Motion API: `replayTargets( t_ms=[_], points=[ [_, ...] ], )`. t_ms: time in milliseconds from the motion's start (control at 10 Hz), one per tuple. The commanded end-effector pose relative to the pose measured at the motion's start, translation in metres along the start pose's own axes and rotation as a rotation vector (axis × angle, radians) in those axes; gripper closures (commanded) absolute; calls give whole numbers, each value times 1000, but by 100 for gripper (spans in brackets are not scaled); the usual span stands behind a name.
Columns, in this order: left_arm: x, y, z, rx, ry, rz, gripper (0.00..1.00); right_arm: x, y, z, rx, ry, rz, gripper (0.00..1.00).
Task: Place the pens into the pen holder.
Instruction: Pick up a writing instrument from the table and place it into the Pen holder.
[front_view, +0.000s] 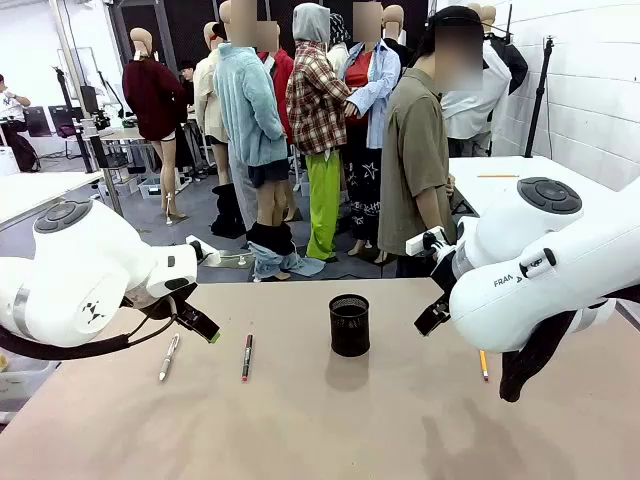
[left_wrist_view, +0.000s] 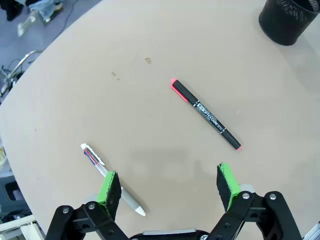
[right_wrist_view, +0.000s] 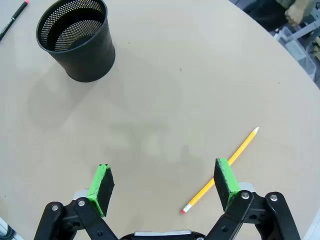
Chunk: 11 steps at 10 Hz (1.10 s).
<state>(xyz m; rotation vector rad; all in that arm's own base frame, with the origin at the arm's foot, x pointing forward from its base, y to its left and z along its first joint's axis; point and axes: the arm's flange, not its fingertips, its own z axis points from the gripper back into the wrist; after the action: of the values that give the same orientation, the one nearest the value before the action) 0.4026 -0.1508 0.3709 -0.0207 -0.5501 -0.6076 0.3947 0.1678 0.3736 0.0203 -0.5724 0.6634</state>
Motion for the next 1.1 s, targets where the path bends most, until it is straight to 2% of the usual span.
replayTargets(
  t_ms=[0,700,1000],
  points=[
    [0,0,0,0,-1,0,0,0,0,0,0,0,0,0],
    [0,-1,0,0,0,-3,0,0,0,0,0,0,0,0],
    [11,29,-9,72,121,198,0,0,0,0,0,0,0,0]
  ],
)
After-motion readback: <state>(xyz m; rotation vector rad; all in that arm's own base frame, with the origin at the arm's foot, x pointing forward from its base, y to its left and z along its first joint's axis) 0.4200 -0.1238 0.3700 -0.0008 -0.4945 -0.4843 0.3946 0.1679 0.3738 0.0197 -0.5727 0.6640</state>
